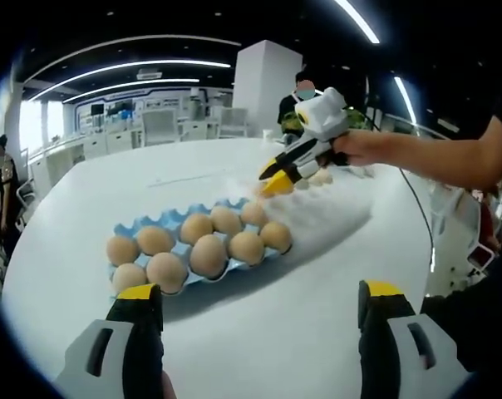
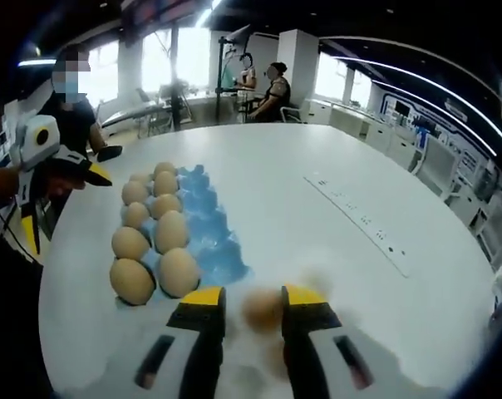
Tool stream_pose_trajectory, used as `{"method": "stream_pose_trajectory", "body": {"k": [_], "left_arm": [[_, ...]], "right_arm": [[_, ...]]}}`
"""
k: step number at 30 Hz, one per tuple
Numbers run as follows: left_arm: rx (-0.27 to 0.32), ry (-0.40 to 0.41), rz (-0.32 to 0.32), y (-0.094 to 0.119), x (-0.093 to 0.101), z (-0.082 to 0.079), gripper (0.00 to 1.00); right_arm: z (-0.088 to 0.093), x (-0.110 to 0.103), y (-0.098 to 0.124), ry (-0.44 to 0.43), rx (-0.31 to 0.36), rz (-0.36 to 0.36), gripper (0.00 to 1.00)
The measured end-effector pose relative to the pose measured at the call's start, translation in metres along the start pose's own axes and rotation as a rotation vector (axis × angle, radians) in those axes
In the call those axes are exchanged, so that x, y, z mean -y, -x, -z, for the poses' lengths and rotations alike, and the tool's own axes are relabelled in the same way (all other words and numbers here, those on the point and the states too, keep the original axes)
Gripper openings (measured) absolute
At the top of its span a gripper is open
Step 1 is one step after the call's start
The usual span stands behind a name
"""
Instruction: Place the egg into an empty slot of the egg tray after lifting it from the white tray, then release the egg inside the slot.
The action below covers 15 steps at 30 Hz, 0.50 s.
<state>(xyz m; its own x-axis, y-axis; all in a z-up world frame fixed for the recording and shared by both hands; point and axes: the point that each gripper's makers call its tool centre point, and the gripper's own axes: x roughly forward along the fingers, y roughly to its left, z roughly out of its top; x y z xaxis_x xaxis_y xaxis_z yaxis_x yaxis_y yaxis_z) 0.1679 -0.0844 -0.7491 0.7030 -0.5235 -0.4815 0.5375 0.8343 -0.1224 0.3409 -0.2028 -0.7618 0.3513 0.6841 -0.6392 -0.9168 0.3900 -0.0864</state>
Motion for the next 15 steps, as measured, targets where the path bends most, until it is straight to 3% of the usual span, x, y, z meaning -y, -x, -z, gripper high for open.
{"method": "stream_pose_trajectory", "body": {"k": [6,15], "left_arm": [[0.000,0.018,-0.004,0.001,-0.002,0.004,1.00],[-0.016,0.016,-0.006,0.003,-0.003,0.008,1.00]], "right_arm": [[0.011,0.009,-0.007,-0.016,-0.045,0.019,0.27],[0.019,0.014,-0.010,-0.083,-0.053,0.025,0.27]]}}
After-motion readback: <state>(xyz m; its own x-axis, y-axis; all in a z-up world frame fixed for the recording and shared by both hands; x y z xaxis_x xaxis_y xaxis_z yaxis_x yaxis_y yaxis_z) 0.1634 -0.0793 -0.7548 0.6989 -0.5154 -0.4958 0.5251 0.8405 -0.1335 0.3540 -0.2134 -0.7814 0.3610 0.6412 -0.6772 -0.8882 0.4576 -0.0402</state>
